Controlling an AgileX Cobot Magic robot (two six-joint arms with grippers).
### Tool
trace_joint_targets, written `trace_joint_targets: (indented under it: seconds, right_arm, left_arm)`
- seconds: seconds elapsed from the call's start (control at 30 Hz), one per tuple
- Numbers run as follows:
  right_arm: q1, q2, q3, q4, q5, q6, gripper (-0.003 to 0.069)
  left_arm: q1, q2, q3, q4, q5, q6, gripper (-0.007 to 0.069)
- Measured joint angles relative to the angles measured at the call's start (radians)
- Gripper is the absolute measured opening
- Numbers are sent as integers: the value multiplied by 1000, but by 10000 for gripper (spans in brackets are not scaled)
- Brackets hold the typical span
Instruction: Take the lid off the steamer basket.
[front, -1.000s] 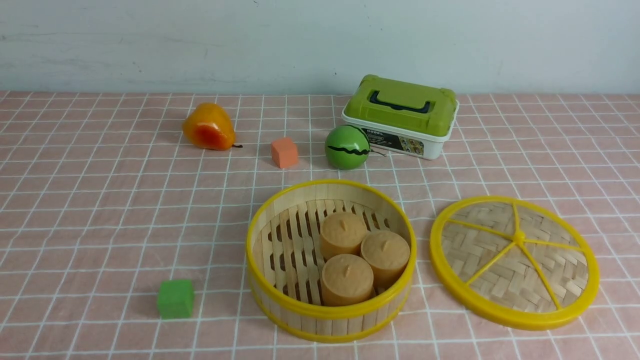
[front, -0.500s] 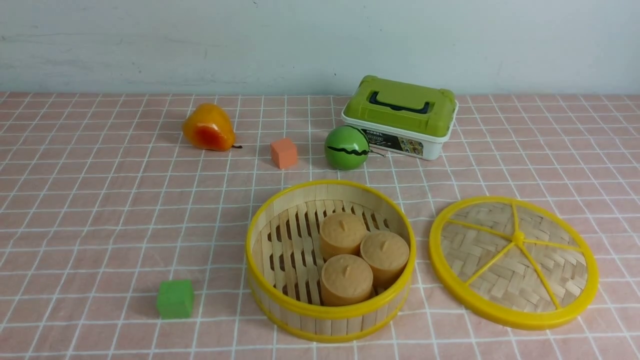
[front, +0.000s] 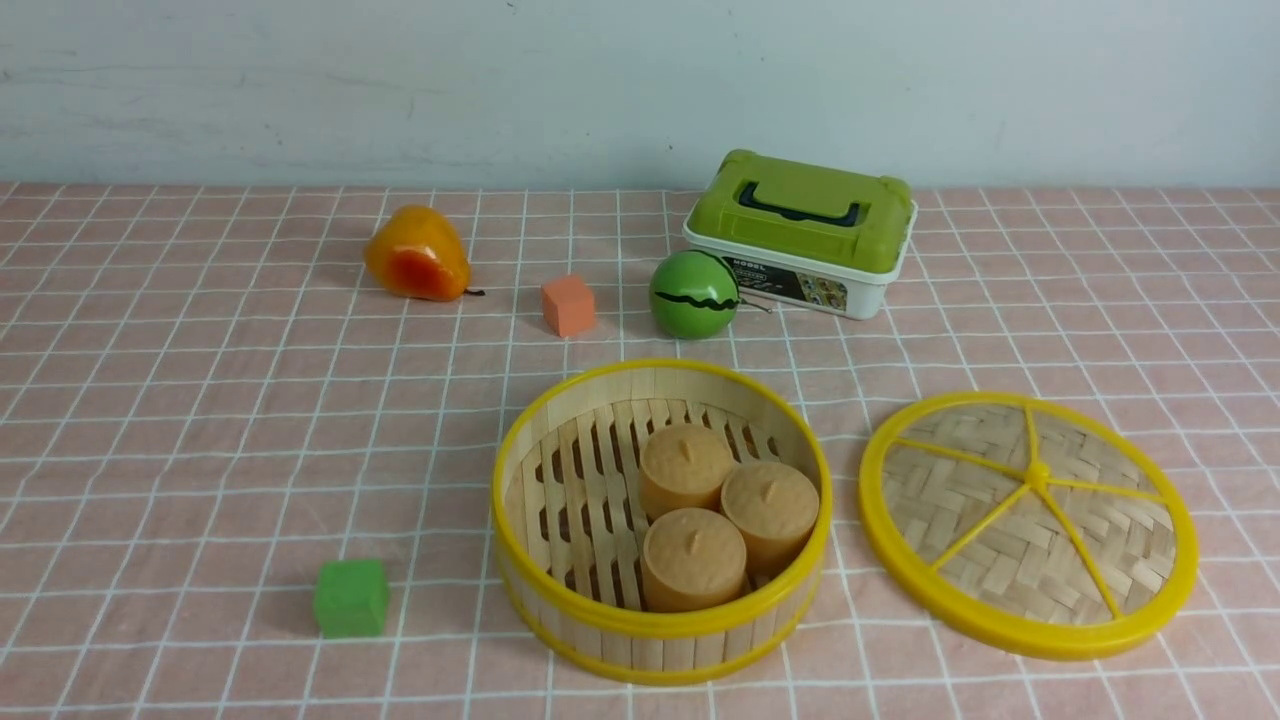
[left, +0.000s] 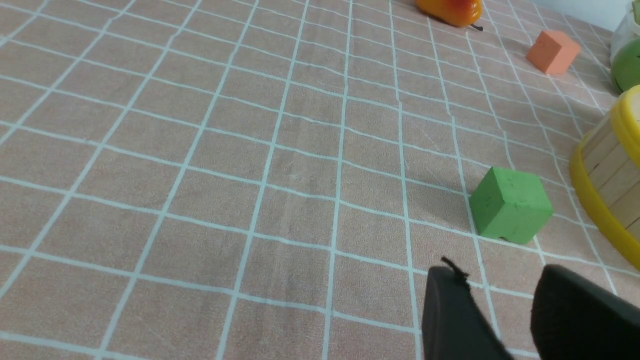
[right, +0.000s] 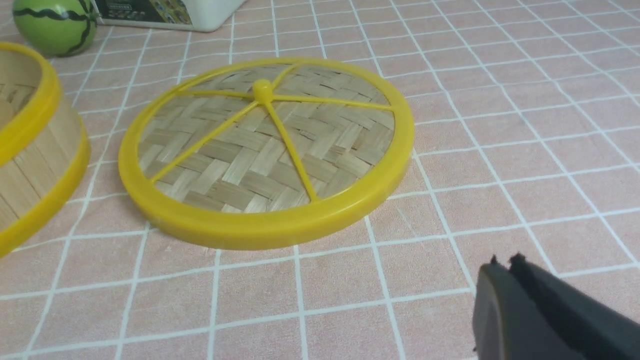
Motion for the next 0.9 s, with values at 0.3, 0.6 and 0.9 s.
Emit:
trace_joint_targets:
  seconds: [0.3,0.6,0.9]
  right_arm:
    - [0,0,-1,1,3,-3,-6]
    - [0,0,-1,1,3,-3,7]
    - [0,0,-1,1,3,-3,19]
  left_arm:
    - [0,0,0,0,0,0,239]
    - [0,0,0,0,0,0,239]
    - [0,0,0,0,0,0,239]
